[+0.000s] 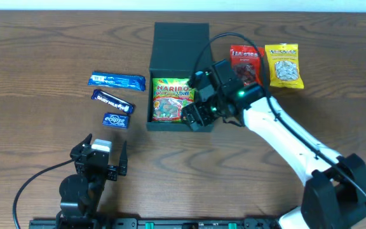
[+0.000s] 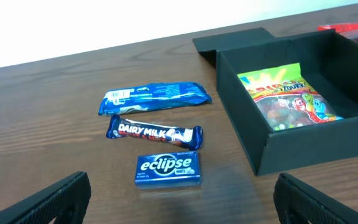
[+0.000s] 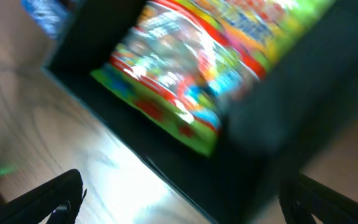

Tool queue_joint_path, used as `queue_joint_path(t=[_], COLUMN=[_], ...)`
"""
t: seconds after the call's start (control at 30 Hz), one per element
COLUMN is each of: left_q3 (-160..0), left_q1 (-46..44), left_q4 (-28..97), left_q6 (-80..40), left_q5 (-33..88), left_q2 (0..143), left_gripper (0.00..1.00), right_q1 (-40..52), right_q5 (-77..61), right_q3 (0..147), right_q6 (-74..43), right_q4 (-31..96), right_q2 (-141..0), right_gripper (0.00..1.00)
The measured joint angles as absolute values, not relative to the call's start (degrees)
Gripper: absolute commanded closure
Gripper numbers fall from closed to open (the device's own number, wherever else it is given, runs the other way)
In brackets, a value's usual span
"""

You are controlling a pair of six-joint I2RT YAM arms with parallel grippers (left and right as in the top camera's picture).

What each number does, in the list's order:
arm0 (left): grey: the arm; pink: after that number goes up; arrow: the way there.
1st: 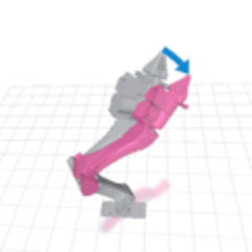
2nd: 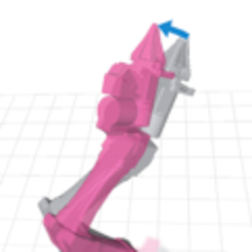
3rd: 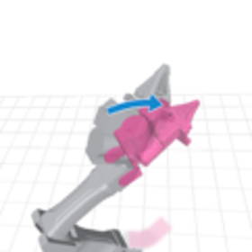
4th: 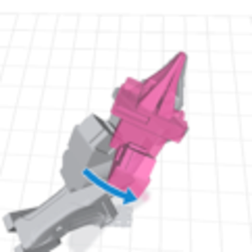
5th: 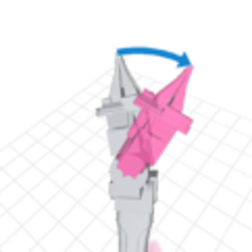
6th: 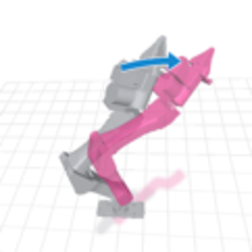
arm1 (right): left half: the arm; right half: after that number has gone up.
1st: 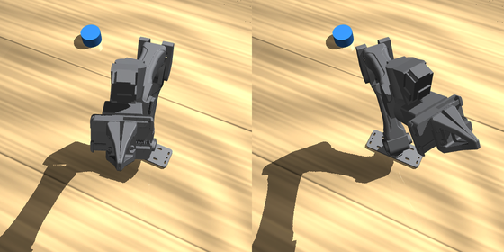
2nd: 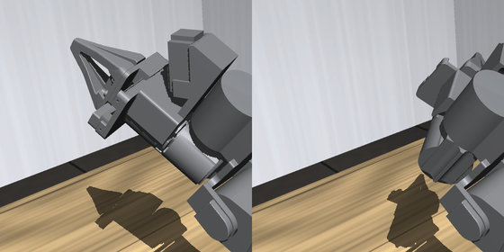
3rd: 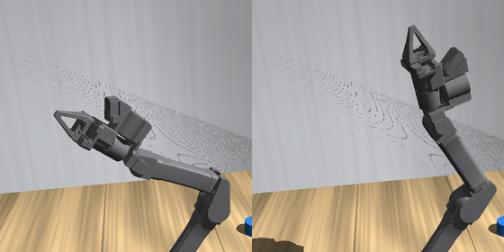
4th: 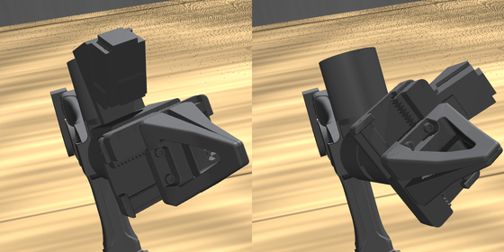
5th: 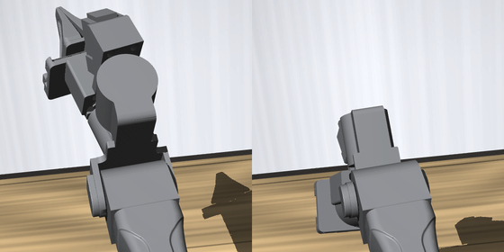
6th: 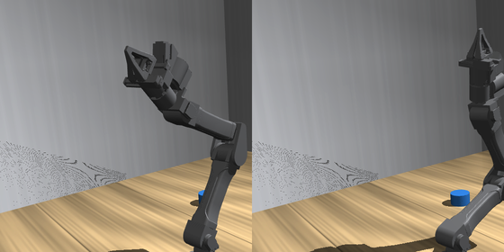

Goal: Pack container
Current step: 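Reach the left gripper to the blue wafer bar and grasp it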

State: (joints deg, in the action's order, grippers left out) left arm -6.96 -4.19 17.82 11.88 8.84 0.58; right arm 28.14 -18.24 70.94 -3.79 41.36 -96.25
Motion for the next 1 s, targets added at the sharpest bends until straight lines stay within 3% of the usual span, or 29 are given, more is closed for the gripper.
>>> queue_joint_path(t=[0.27, 0.43, 0.63, 0.8, 1.0], left_q3=[-5.72, -12.64, -34.94, -59.2, -73.58], left_q1=[-4.19, -4.21, -4.19, -3.88, -3.42], left_q4=[-16.01, -31.11, -21.45, -0.21, 1.45], left_q6=[0.75, -9.52, -12.21, -13.45, -15.46], left_q5=[10.07, 9.19, 9.21, 8.67, 15.7], left_q2=[4.84, 29.12, 57.54, 82.06, 98.13], left_gripper=[0.05, 0.05, 0.05, 0.05, 0.05], right_q1=[21.5, 12.58, 7.2, 5.32, 5.32], right_q5=[-13.69, -10.85, -11.4, -12.84, -13.52], right_q3=[70.94, 71.13, 71.16, 71.16, 71.16], right_q6=[-5.5, -5.74, -5.69, -5.69, -7.51], right_q4=[36.27, 19.53, 16.88, 19.2, 22.7], right_q2=[-96.25, -96.18, -95.88, -95.81, -95.81], right_gripper=[0.01, 0.01, 0.01, 0.01, 0.01])
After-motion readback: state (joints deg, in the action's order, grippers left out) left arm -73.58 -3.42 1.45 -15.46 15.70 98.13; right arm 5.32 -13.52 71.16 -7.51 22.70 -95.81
